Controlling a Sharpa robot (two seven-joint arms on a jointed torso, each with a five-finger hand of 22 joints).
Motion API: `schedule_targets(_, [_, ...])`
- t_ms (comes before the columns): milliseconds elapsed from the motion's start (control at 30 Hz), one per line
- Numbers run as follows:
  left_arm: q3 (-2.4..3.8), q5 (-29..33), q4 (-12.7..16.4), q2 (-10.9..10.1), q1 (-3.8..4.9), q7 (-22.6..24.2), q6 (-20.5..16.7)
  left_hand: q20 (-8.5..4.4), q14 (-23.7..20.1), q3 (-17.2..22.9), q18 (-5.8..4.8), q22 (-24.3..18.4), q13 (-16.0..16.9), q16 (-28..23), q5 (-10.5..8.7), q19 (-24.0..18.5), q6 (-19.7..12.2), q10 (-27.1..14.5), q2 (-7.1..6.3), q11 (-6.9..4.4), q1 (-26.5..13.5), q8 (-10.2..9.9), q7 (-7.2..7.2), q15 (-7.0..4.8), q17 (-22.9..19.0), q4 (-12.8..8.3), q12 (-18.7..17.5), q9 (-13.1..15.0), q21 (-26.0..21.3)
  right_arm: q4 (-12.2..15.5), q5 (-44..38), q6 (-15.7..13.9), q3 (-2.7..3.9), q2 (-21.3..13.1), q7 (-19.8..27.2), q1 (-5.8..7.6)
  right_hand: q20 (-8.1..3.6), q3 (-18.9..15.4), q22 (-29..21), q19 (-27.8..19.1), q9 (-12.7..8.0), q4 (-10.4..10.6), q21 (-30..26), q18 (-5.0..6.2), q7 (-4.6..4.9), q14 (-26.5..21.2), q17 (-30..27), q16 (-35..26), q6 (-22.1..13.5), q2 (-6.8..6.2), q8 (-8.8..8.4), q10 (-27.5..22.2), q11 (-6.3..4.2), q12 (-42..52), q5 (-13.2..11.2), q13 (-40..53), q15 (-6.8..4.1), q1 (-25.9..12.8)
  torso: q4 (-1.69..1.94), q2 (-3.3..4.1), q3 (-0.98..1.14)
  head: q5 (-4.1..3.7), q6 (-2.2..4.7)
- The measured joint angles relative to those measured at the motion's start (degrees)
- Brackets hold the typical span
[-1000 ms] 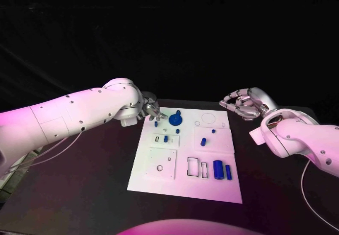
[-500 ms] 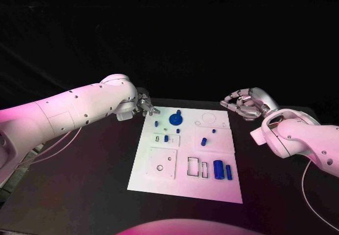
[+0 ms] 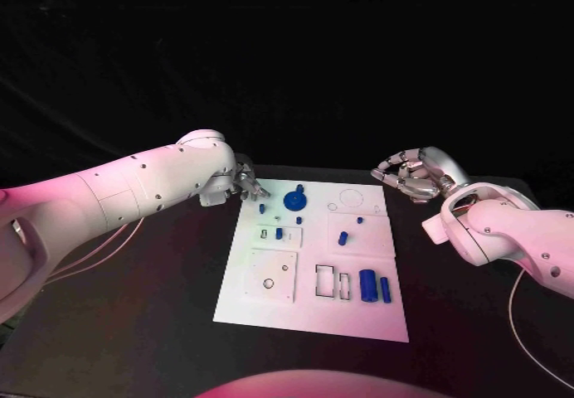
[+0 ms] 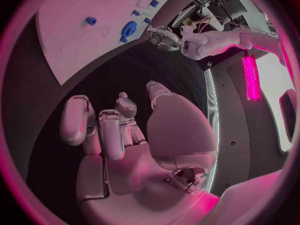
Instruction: Assemble the parts on the task board
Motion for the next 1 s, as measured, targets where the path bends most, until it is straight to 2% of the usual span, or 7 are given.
schedule_targets(333, [-0.32, 0.28, -0.40, 0.43, -0.08, 0.00, 1.43, 0.20, 0.00, 0.00, -0.01, 0.16, 1.37, 0.22, 0.00, 0.20, 0.42, 0.51, 0.00, -0.10, 0.00, 0.00, -0.01, 0.00, 0.00, 0.00, 1.03, -0.13, 0.00, -0.10, 0.01, 0.01, 0.00, 0.14, 0.11, 0.00, 0.00, 0.00, -0.01, 0.00, -0.02, 0.00, 0.00, 0.00, 0.00, 0.00, -0.04, 0.00, 0.00, 0.00, 0.00, 0.00, 0.00, 0.00, 0.32, -0.02, 0.00, 0.00, 0.07, -0.03, 0.01, -0.03, -0.26])
schedule_targets(800, [-0.77, 0.96, -0.62, 0.73, -0.18, 0.17, 2.66, 0.20, 0.00, -0.15, -0.01, 0.25, 1.58, 0.22, 0.00, 0.20, 1.03, 0.93, 0.31, -0.11, 0.31, 0.00, -0.20, 0.00, -0.01, -0.16, 1.33, -0.35, 0.00, -0.25, 0.07, 0.09, 0.00, 0.22, 0.23, -0.01, 0.00, 0.00, -0.02, 0.00, -0.02, 0.00, 0.00, 0.00, 0.00, 0.00, -0.07, 0.01, 0.00, 0.00, 0.00, 0.00, 0.00, 0.00, 0.33, -0.02, 0.00, 0.00, 0.04, -0.05, 0.01, 0.18, -0.25])
schedule_targets(1000, [-0.80, 1.29, -0.65, 0.75, -0.19, 0.19, 2.68, 0.20, 0.00, -0.15, -0.01, 0.31, 1.68, 0.22, 0.00, 0.20, 1.44, 1.13, 2.06, -0.31, 2.06, -0.27, -0.21, 0.00, -0.01, -0.16, 1.55, -0.69, 0.00, -0.30, 0.07, 0.18, 0.00, 0.24, 0.23, -0.01, 0.00, 0.00, -0.02, 0.00, -0.02, 0.00, 0.00, 0.00, 0.00, 0.00, -0.07, 0.01, 0.00, 0.00, 0.00, 0.00, 0.00, 0.00, 0.33, -0.01, 0.00, 0.00, 0.02, -0.04, 0.01, 0.16, -0.32])
